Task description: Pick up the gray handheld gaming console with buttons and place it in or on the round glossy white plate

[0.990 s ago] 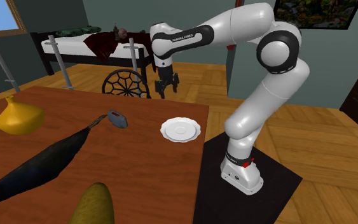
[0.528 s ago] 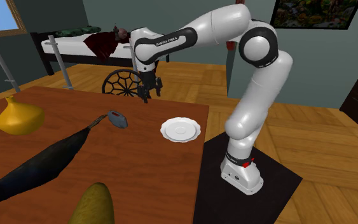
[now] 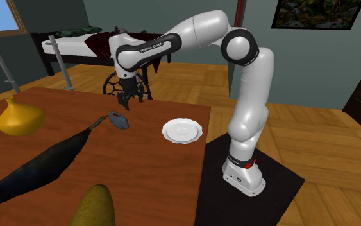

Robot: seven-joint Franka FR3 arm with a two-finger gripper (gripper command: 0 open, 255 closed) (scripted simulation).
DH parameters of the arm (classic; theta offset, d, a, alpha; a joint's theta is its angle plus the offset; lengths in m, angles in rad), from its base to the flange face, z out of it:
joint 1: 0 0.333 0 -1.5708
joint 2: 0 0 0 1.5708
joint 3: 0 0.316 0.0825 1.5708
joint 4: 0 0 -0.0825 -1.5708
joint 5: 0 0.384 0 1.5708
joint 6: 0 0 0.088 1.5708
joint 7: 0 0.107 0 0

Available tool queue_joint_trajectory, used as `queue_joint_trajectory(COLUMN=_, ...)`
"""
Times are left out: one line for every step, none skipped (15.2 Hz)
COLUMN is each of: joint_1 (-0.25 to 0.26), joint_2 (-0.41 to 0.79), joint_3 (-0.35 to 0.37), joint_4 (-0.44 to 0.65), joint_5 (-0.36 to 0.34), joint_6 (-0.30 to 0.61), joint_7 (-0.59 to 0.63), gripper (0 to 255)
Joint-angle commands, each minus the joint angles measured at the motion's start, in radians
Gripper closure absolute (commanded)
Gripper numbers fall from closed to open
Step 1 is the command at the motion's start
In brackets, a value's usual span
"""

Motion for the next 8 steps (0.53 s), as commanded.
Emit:
queue_joint_trajectory(joint_1=0.023, joint_2=0.08, joint_3=0.012, joint_4=0.075, joint_5=-0.04, joint_6=0.003, joint_7=0.03, gripper=0)
queue_joint_trajectory(joint_1=0.039, joint_2=0.117, joint_3=0.018, joint_4=0.113, joint_5=-0.059, joint_6=0.0, joint_7=0.045, gripper=0)
queue_joint_trajectory(joint_1=0.056, joint_2=0.154, joint_3=0.022, joint_4=0.152, joint_5=-0.078, joint_6=-0.004, joint_7=0.06, gripper=0)
queue_joint_trajectory(joint_1=0.074, joint_2=0.191, joint_3=0.025, joint_4=0.194, joint_5=-0.098, joint_6=-0.009, joint_7=0.075, gripper=0)
queue_joint_trajectory(joint_1=0.093, joint_2=0.229, joint_3=0.028, joint_4=0.237, joint_5=-0.117, joint_6=-0.016, joint_7=0.088, gripper=0)
queue_joint_trajectory(joint_1=0.114, joint_2=0.268, joint_3=0.029, joint_4=0.282, joint_5=-0.136, joint_6=-0.024, joint_7=0.1, gripper=0)
queue_joint_trajectory(joint_1=0.13, joint_2=0.296, joint_3=0.029, joint_4=0.317, joint_5=-0.15, joint_6=-0.031, joint_7=0.108, gripper=0)
queue_joint_trajectory(joint_1=0.13, joint_2=0.297, joint_3=0.027, joint_4=0.304, joint_5=-0.15, joint_6=-0.018, joint_7=0.108, gripper=0)
